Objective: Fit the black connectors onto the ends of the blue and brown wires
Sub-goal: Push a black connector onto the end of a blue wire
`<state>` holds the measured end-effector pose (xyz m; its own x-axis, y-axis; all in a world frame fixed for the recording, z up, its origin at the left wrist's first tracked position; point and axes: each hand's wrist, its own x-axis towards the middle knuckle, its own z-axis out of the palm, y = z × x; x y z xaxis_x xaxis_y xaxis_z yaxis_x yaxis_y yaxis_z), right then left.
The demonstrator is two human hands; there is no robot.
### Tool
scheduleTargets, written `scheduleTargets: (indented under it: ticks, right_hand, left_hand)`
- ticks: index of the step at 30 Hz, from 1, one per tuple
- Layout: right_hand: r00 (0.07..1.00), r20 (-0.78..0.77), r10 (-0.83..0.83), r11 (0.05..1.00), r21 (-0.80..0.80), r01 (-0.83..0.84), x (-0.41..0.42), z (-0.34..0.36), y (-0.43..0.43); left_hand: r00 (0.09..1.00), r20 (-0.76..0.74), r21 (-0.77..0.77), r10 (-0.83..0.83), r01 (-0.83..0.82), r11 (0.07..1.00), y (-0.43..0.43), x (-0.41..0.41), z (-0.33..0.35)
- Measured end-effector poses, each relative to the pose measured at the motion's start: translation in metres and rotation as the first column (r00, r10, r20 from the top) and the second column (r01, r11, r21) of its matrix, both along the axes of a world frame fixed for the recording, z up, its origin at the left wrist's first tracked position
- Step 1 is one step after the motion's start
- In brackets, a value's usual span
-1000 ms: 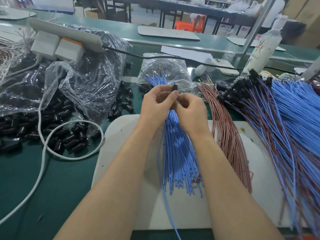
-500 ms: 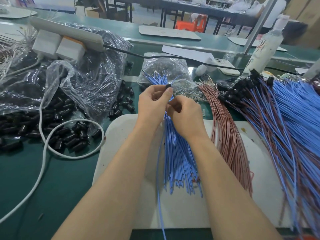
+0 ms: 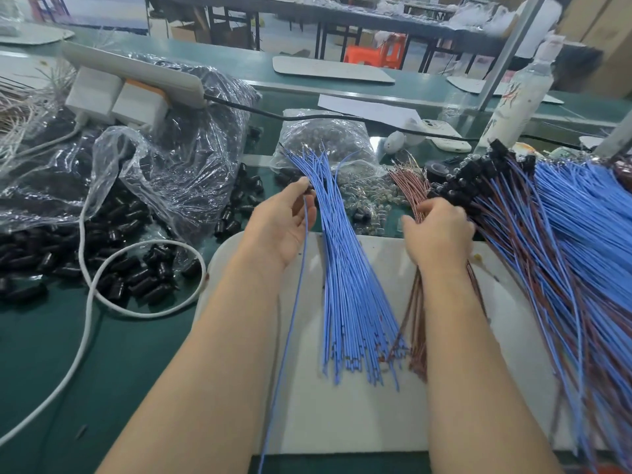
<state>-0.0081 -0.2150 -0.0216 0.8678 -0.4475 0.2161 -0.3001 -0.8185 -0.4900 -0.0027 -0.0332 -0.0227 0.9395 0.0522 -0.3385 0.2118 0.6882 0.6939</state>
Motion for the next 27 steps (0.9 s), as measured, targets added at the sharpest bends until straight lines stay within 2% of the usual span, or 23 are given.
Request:
scheduleTargets:
  ticks: [2, 4, 8, 12, 16, 18, 19, 20, 22, 24, 27]
  right_hand:
    - [0.990, -0.130, -0.055, 0.998, -0.030, 0.051, 0.002, -0.006, -0.006]
    - [0.990, -0.127, -0.063, 0.998, -0.030, 0.060, 0.005, -0.010, -0.003]
    - [0.994, -0.065, -0.092, 0.996, 0.005, 0.092, 0.007, -0.013, -0.002]
    - [0.994, 0.038, -0.103, 0.986, 0.133, 0.097, 0.006, -0.013, -0.006]
    - [0.984, 0.132, -0.117, 0.978, 0.190, 0.091, 0.004, -0.012, -0.007]
    - [0.965, 0.238, -0.107, 0.951, 0.309, 0.029, 0.003, -0.006, -0.006]
    - [0.947, 0.304, -0.099, 0.902, 0.430, -0.043, 0.003, -0.002, -0.004]
    - [0.930, 0.356, -0.091, 0.806, 0.575, -0.141, 0.002, 0.003, -0.002]
    - [0.922, 0.384, -0.060, 0.478, 0.822, -0.311, 0.001, 0.012, 0.005]
    - [0.939, 0.345, 0.019, 0.169, 0.924, -0.343, -0.001, 0.015, 0.011]
    - [0.928, 0.338, 0.155, -0.099, 0.940, -0.326, -0.002, 0.017, 0.014]
  left_hand:
    - [0.999, -0.005, -0.050, -0.049, 0.049, 0.998, -0.002, -0.001, 0.000]
    - [0.995, -0.005, -0.074, -0.095, 0.094, 0.993, -0.003, -0.002, -0.001]
    - [0.990, -0.002, -0.051, -0.143, 0.143, 0.988, -0.003, -0.003, -0.002]
    - [0.988, -0.006, -0.008, -0.154, 0.154, 0.988, -0.004, -0.003, -0.002]
    - [0.989, -0.004, 0.021, -0.149, 0.149, 0.989, -0.004, -0.003, -0.002]
    - [0.988, 0.022, 0.093, -0.152, 0.149, 0.984, -0.005, -0.003, -0.003]
    - [0.985, 0.049, 0.149, -0.167, 0.159, 0.976, -0.005, -0.003, -0.003]
    - [0.976, 0.080, 0.207, -0.201, 0.181, 0.961, -0.006, -0.004, -0.003]
    - [0.936, 0.140, 0.300, -0.324, 0.272, 0.914, -0.010, -0.006, -0.001]
    - [0.871, 0.189, 0.339, -0.454, 0.376, 0.862, -0.014, -0.010, 0.000]
    - [0.803, 0.232, 0.313, -0.549, 0.473, 0.824, -0.018, -0.015, 0.001]
